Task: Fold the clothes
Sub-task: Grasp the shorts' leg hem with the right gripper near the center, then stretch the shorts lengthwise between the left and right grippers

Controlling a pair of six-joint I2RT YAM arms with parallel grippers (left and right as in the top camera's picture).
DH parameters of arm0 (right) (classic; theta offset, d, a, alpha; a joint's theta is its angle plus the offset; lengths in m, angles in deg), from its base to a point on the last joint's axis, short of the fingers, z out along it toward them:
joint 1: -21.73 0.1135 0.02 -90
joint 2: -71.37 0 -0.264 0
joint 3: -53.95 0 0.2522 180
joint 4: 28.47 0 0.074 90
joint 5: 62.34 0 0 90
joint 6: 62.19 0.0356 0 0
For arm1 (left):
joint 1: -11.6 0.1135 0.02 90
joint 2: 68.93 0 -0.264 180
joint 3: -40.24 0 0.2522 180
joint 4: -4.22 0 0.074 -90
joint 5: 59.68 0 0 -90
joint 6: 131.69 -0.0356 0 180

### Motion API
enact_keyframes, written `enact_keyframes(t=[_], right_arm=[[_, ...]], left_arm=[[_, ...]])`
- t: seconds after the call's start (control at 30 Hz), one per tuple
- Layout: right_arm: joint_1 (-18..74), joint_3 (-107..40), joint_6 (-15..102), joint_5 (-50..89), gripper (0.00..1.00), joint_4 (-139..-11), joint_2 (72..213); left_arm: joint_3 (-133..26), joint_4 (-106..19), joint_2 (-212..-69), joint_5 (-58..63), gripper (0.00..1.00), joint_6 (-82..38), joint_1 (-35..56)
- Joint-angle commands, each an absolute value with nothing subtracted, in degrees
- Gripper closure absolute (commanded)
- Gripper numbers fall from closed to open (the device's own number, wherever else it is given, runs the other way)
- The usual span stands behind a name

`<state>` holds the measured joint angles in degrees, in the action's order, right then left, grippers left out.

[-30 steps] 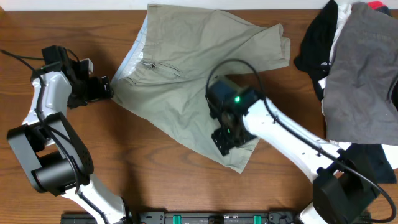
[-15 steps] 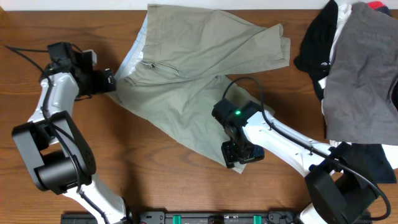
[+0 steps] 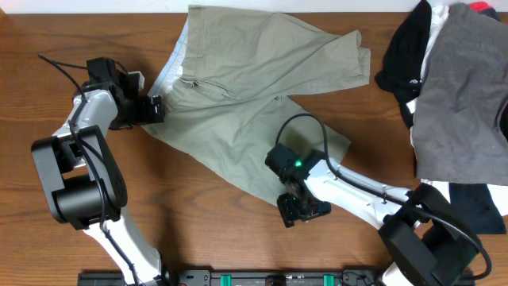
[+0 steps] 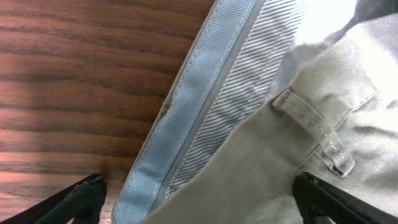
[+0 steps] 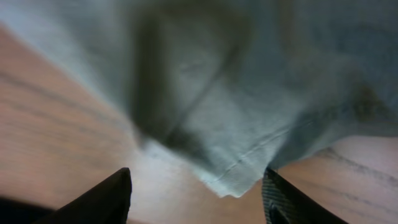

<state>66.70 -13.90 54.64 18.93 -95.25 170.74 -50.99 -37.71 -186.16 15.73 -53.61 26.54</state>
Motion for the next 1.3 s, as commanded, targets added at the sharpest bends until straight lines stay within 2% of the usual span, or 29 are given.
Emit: enact_keyframes(t=[0.0, 0.1, 0.17, 0.27, 0.33, 0.37, 0.4, 0.43, 0.5, 0.7, 1.07, 1.27], right_arm=[[67.01, -11.29, 57.55, 22.36, 0.39, -93.59, 169.94], [67.01, -9.04, 59.76, 24.29, 0.47, -90.64, 169.94], [67.01, -7.82, 60.00, 24.35, 0.49, -88.41, 169.94], [66.83, -6.60, 60.50, 24.66, 0.55, -86.18, 169.94], [66.18, -6.42, 61.07, 25.34, 0.67, -85.63, 169.94], [65.76, -6.42, 61.74, 26.04, 0.76, -85.54, 169.94], [65.06, -6.44, 62.20, 26.43, 0.88, -85.44, 169.94], [64.36, -6.51, 62.58, 26.41, 0.96, -85.39, 169.94], [62.37, -6.70, 63.45, 26.32, 0.99, -85.68, 169.89], [52.16, -9.52, 63.32, 25.25, 0.99, -91.91, 165.63], [32.30, -22.46, 49.07, 25.31, 0.99, -102.59, 153.11], [26.90, -24.78, 45.70, 25.29, 0.99, -104.56, 152.52]], left_arm=[[-50.57, -37.82, -188.25, 15.97, 0.08, -52.67, 26.60], [-50.57, -37.84, -188.56, 15.97, 0.18, -50.57, 26.63], [-50.57, -37.88, -188.54, 15.97, 0.21, -49.85, 26.60], [-50.57, -37.95, -188.54, 15.97, 0.30, -49.26, 26.63], [-50.60, -38.12, -188.54, 15.97, 0.46, -48.93, 26.63], [-50.57, -38.19, -188.54, 15.99, 0.59, -48.47, 26.63], [-50.60, -38.41, -188.54, 15.99, 0.70, -47.95, 26.63], [-50.60, -38.67, -188.54, 15.99, 0.77, -47.60, 26.63], [-50.60, -39.54, -188.30, 15.99, 0.94, -46.81, 26.63], [-50.62, -45.05, -184.36, 15.99, 0.94, -43.42, 26.63], [-50.62, -60.90, -167.03, 15.97, 0.94, -36.65, 26.60], [-50.62, -69.27, -158.97, 15.97, 0.94, -36.41, 26.60]])
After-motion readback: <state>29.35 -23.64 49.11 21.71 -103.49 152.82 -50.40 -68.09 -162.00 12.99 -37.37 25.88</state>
